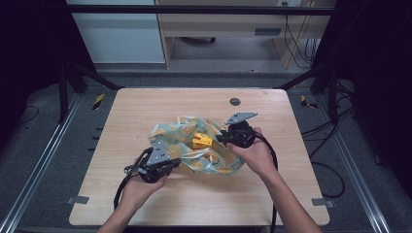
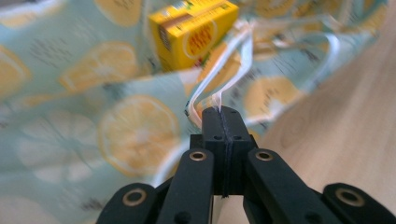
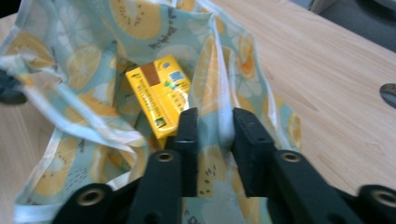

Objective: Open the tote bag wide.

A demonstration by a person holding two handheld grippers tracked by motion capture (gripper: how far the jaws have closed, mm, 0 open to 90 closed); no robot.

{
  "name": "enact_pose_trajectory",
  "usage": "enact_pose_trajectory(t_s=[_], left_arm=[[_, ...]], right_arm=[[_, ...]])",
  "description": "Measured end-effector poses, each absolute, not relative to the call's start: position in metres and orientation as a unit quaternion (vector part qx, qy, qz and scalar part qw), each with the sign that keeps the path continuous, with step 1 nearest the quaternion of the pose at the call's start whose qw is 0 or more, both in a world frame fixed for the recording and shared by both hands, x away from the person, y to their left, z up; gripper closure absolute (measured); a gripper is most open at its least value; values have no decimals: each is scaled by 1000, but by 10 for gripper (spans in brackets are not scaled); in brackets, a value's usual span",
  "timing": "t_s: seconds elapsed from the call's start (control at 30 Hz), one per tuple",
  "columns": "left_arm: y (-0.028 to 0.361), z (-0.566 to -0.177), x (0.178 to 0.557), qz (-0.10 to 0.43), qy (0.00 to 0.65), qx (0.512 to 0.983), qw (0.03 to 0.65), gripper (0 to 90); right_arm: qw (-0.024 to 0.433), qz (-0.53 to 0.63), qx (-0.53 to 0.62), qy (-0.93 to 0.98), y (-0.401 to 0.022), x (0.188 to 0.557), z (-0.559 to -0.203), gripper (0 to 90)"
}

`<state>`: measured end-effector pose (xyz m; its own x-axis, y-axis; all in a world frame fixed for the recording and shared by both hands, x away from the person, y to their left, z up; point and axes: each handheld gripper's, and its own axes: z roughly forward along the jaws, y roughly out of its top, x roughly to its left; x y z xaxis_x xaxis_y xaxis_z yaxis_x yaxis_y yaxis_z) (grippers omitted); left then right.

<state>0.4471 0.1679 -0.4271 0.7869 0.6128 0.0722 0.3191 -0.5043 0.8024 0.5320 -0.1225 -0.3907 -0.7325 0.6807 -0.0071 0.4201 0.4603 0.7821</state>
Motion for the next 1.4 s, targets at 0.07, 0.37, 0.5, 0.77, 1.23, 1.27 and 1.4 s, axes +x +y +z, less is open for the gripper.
enact_pose_trajectory(t_s=[0.07, 0.37, 0.5, 0.77, 1.23, 1.27, 1.4], left_arm=[[169, -432, 444, 180, 271, 854, 406, 900], [171, -460, 453, 182, 273, 871, 365, 900], [175, -470, 459, 174, 283, 873, 357, 900], [180, -483, 465, 159, 295, 876, 346, 900], [190, -483, 457, 166, 294, 878, 339, 900], [191, -483, 457, 168, 294, 879, 337, 900], [196, -483, 456, 165, 298, 878, 336, 900]], right_arm=[[167, 407, 334, 834, -124, 535, -391, 808], [179, 404, 364, 820, -125, 556, -406, 860], [176, 397, 375, 819, -127, 568, -417, 873], [172, 373, 391, 824, -136, 589, -443, 894], [167, 350, 425, 818, -146, 606, -465, 896], [168, 348, 425, 819, -147, 606, -466, 896], [166, 339, 429, 821, -149, 609, -469, 896]])
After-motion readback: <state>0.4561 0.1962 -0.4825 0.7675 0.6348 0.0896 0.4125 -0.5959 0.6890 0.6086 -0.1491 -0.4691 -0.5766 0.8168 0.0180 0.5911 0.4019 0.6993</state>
